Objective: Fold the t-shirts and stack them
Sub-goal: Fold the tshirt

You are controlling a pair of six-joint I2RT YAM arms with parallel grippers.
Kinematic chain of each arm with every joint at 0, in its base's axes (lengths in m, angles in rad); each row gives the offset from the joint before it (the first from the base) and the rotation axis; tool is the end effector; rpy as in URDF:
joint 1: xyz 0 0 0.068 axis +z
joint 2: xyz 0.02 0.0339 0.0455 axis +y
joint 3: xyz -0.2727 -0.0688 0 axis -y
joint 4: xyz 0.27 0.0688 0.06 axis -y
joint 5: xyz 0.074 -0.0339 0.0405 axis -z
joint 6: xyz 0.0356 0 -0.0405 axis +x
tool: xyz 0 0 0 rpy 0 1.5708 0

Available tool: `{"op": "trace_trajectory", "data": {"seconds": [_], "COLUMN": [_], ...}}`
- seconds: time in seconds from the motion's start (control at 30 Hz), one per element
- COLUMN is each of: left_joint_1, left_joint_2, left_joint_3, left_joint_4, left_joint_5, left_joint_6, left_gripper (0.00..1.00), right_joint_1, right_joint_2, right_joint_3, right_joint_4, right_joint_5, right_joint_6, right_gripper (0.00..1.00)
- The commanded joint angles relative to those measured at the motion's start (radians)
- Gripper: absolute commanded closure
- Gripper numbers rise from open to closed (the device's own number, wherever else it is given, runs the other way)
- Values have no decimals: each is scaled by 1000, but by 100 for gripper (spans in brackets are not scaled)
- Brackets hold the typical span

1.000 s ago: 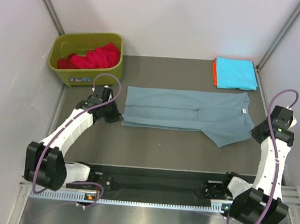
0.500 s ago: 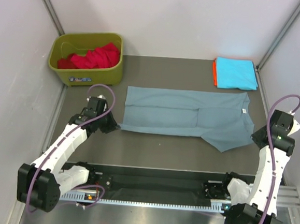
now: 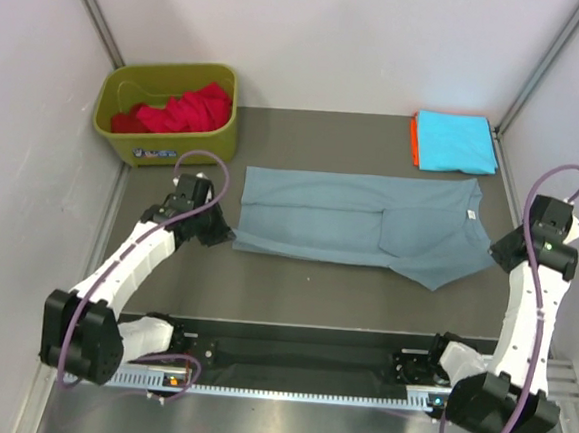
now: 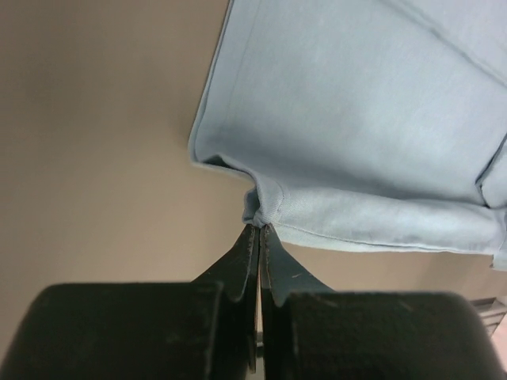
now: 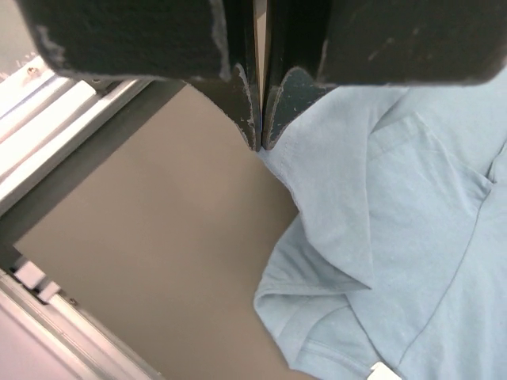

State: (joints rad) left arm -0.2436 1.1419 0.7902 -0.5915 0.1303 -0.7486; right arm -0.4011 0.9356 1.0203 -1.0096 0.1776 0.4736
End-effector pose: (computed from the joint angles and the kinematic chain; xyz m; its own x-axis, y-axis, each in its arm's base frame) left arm 0.2366 -0.0636 0.2363 -0.7887 -0.4994 -0.3586 -0.3052 0.8244 -0.4767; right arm 0.1704 -0.0791 0.3286 -0.4343 0.6718 -0.6000 0.7644 0.6273 0.1490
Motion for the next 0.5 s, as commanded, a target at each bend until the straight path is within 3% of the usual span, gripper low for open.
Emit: {"op": "trace_trajectory", "data": {"seconds": [0.0, 0.47], "left_joint_1": [4, 7], "left_joint_2": [64, 407], "left_joint_3": [84, 316], "left_joint_4": [56, 124], "left_joint_5": [-27, -54], "left_joint_6": [26, 40], "left_gripper": [100, 100], "right_joint_1": [8, 11], "right_joint_2": [77, 322], "right_joint_3": [73, 194], "right_joint_4": [86, 210], "right_joint_5": [-36, -105], "right_joint_6": [-4, -35], "right_gripper": [100, 100]}}
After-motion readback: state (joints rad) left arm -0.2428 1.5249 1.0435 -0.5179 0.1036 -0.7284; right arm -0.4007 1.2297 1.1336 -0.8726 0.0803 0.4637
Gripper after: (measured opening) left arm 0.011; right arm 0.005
